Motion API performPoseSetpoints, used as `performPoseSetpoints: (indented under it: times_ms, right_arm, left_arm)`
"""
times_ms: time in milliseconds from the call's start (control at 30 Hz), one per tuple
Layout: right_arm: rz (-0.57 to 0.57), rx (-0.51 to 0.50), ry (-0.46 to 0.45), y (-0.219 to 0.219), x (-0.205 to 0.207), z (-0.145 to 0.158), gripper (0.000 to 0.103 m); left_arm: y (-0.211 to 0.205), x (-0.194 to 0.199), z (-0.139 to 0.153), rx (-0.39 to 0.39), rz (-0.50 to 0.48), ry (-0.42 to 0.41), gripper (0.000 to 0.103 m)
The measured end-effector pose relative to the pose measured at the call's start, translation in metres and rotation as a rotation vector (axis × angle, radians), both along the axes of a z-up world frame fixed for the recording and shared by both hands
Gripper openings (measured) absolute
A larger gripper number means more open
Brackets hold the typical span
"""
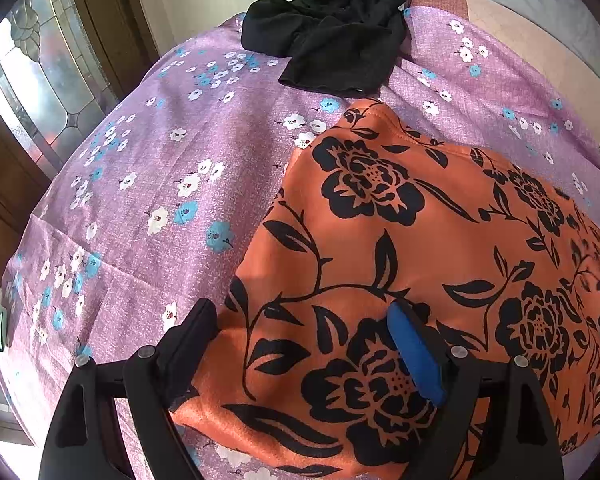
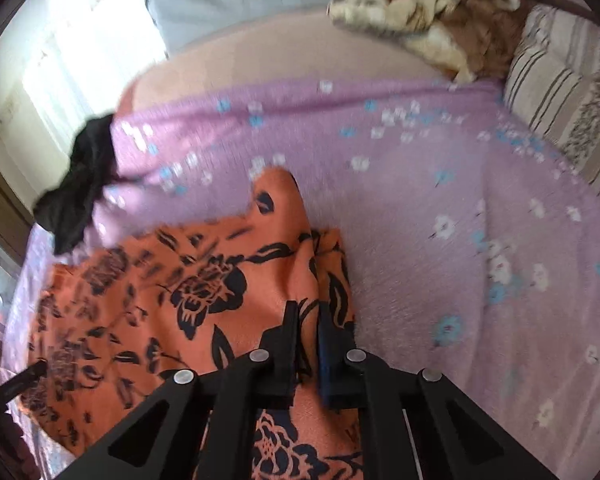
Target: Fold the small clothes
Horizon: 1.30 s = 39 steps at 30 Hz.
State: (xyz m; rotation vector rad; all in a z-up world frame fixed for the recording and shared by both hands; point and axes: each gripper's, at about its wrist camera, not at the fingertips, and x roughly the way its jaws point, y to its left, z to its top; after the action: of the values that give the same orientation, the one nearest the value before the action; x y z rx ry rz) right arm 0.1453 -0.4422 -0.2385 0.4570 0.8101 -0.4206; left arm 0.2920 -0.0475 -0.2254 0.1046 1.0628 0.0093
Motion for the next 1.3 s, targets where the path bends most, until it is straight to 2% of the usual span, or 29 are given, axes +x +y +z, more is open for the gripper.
performPoseSetpoints:
  times_ms: [67, 133, 233, 267, 333, 400, 533, 600, 667, 733, 833, 867, 967, 1033, 1133, 1300]
  right_arm:
    - [-0.027, -0.008, -0.023, 0.000, -0.012, 0.003, 0.007]
    - [-0.060, -0.010, 0.007, -0.005, -0.012, -0.007, 0.007]
    - [-0.088, 0.136, 0.107, -0.026, 0.000, -0.046, 0.010]
    - [-0.110, 0.176, 0.098, -0.031, -0.001, -0.050, 0.011]
    - [-0.141, 0.244, 0.071, -0.037, -0.003, -0.041, 0.011]
    - [-0.137, 0.258, 0.053, -0.039, -0.004, -0.026, 0.011]
    - [-0.140, 0.115, -0.014, -0.027, -0.008, 0.019, 0.011]
    - [-0.111, 0.115, -0.052, -0.018, -0.002, 0.032, 0.011]
    - [-0.074, 0.116, -0.038, -0.008, 0.017, 0.034, 0.011]
    - [-0.047, 0.136, -0.020, -0.001, 0.036, 0.029, 0.011]
    - [-0.046, 0.170, 0.050, 0.007, 0.060, 0.004, 0.011]
    - [-0.059, 0.189, 0.081, 0.006, 0.065, -0.008, 0.011]
    - [-0.091, 0.263, 0.186, -0.006, 0.083, -0.050, 0.010]
    - [-0.121, 0.288, 0.127, -0.011, 0.075, -0.047, 0.010]
    - [-0.101, 0.311, 0.127, -0.009, 0.061, -0.034, 0.010]
    - [-0.069, 0.272, 0.010, 0.013, -0.004, -0.004, 0.013]
  left_arm:
    - [0.000, -0.001, 0.000, -0.001, 0.003, 0.000, 0.089]
    - [0.000, -0.001, 0.000, 0.003, 0.004, -0.001, 0.089]
    - [-0.002, -0.002, -0.002, 0.014, 0.001, 0.002, 0.089]
    - [-0.002, -0.002, -0.002, 0.016, 0.000, 0.005, 0.089]
    - [-0.002, -0.002, -0.001, 0.008, 0.005, 0.008, 0.089]
    - [-0.002, -0.003, 0.003, 0.009, 0.008, -0.003, 0.089]
    - [-0.014, -0.016, 0.022, 0.030, -0.037, -0.110, 0.089]
    - [-0.023, -0.026, 0.034, 0.044, -0.074, -0.185, 0.089]
    - [-0.030, -0.034, 0.041, 0.018, -0.116, -0.218, 0.089]
    - [-0.035, -0.035, 0.040, 0.000, -0.142, -0.210, 0.089]
    - [-0.041, -0.033, 0.029, 0.021, -0.159, -0.166, 0.089]
    - [-0.041, -0.029, 0.023, 0.016, -0.158, -0.133, 0.089]
    - [-0.044, -0.016, -0.005, 0.012, -0.173, 0.042, 0.090]
    - [-0.043, -0.014, -0.011, 0.018, -0.170, 0.041, 0.095]
    - [-0.044, -0.015, -0.005, 0.024, -0.182, 0.042, 0.094]
    - [-0.047, -0.025, 0.007, 0.014, -0.195, -0.013, 0.094]
